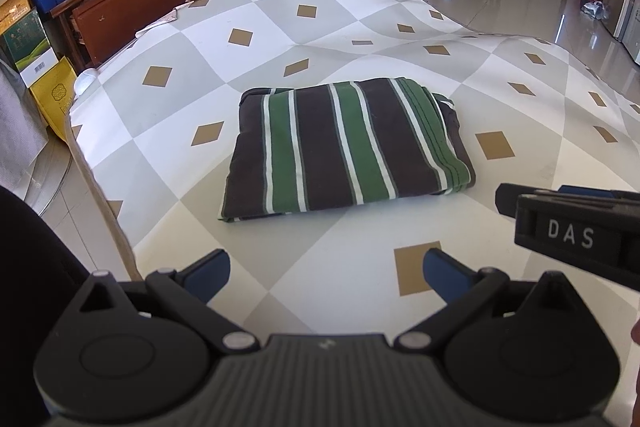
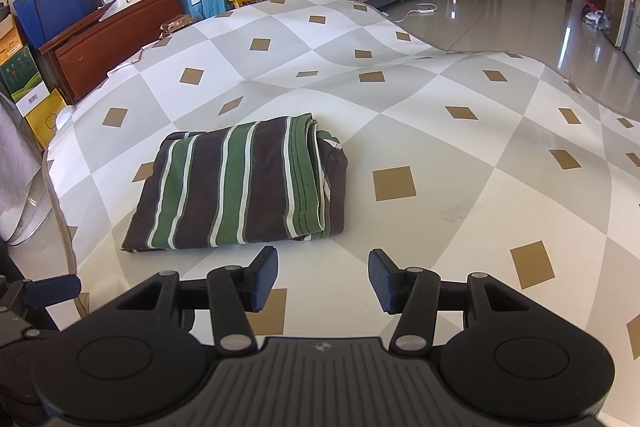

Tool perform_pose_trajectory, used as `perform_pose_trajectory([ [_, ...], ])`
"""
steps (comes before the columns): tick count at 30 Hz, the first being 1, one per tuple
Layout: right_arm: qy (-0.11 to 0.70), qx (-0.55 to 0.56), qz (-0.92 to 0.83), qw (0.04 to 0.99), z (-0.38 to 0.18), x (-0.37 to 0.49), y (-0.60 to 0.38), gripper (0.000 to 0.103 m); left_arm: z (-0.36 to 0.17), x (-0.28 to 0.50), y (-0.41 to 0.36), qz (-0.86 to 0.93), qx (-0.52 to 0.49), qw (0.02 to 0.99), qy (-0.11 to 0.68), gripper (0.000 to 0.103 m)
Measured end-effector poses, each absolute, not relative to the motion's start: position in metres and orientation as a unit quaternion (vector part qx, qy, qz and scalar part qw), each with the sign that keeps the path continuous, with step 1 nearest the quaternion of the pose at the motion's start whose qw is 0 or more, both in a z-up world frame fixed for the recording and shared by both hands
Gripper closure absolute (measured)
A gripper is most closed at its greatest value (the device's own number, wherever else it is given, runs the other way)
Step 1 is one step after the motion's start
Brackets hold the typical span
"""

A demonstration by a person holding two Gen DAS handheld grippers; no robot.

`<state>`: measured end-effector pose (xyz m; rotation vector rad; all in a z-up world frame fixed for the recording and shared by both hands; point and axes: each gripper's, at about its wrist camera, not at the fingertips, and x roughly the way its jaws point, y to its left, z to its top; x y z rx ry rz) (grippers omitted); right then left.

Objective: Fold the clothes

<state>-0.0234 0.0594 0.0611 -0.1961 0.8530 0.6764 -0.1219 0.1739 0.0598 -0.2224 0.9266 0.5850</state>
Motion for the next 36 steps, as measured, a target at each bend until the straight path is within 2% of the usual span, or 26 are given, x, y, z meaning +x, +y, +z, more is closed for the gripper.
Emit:
perform_pose_trajectory([
  [36,0.411,-0.089,0.333,0.844,0.056,-0.023,0.074,0.054,0.048,-0.116,0.191,0.276,-0.121,0.839,0.454,0.0],
])
